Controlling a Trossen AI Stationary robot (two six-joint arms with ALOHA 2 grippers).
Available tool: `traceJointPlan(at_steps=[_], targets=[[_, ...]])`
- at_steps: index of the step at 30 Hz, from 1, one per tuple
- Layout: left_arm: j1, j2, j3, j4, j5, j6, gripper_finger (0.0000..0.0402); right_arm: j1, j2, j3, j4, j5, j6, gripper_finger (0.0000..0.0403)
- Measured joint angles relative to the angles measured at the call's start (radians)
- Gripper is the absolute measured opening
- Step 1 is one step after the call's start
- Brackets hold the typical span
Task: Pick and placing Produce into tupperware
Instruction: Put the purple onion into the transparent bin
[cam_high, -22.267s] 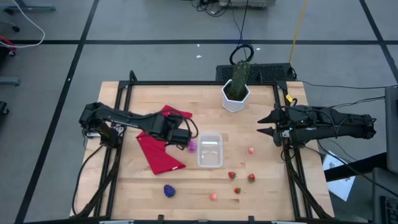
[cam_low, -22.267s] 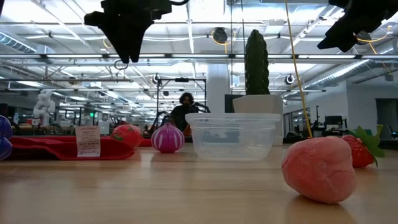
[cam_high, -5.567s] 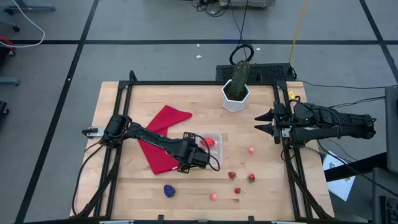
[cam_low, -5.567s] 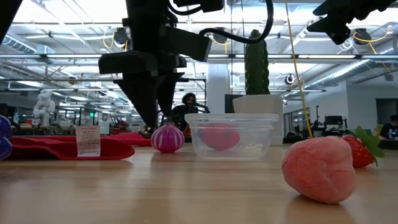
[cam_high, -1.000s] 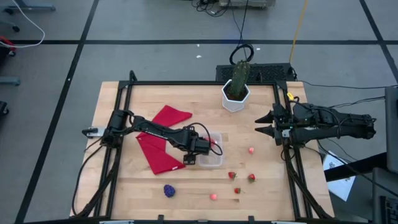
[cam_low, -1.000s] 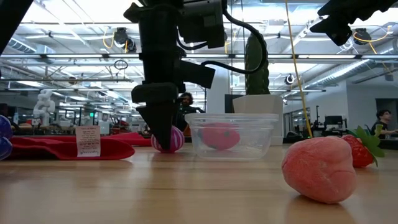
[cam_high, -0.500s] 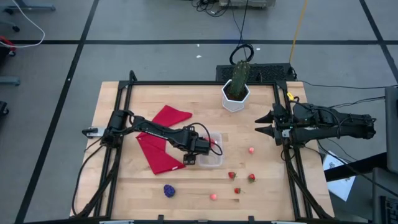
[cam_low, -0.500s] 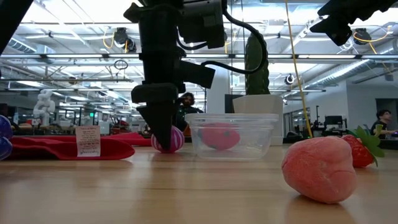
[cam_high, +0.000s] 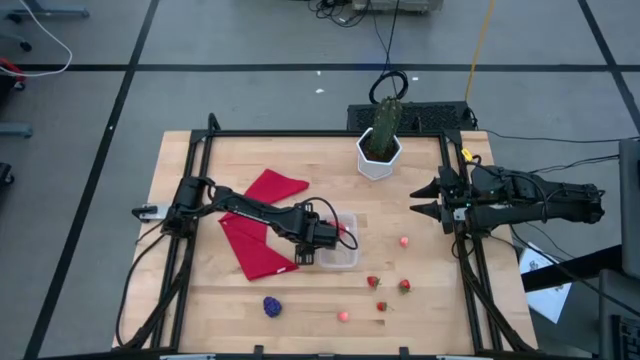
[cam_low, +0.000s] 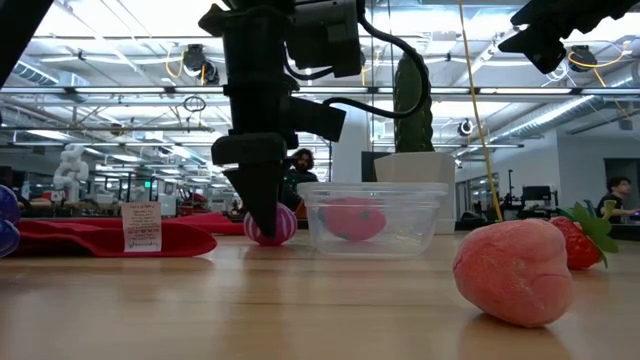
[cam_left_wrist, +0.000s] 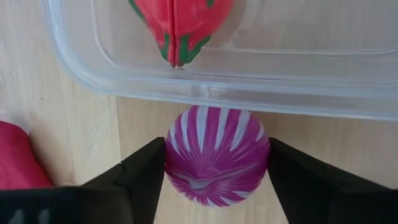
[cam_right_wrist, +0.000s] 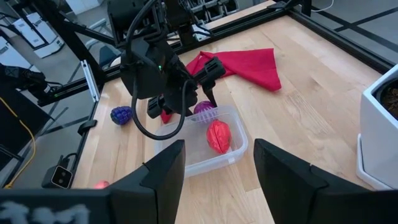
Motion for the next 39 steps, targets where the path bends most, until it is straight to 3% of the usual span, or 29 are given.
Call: traceJointPlan(at_steps=[11,30,39], targets=[[0.002,0.000,0.000,-0.052,0.000,-0.027,0.0299,0.000,0.000,0.000,0.000,0.000,0.000,0.0185],[0.002,-0.046,0.000,-0.029,-0.016,-0.047,0.0297,0.000,0.000,0.000,0.001,0.000,0.000,0.0185],[0.002,-0.046,-0.053,0.019,0.035,-0.042,0.0296,0.000,0.000,0.000,0.000,0.000,0.000,0.0185]])
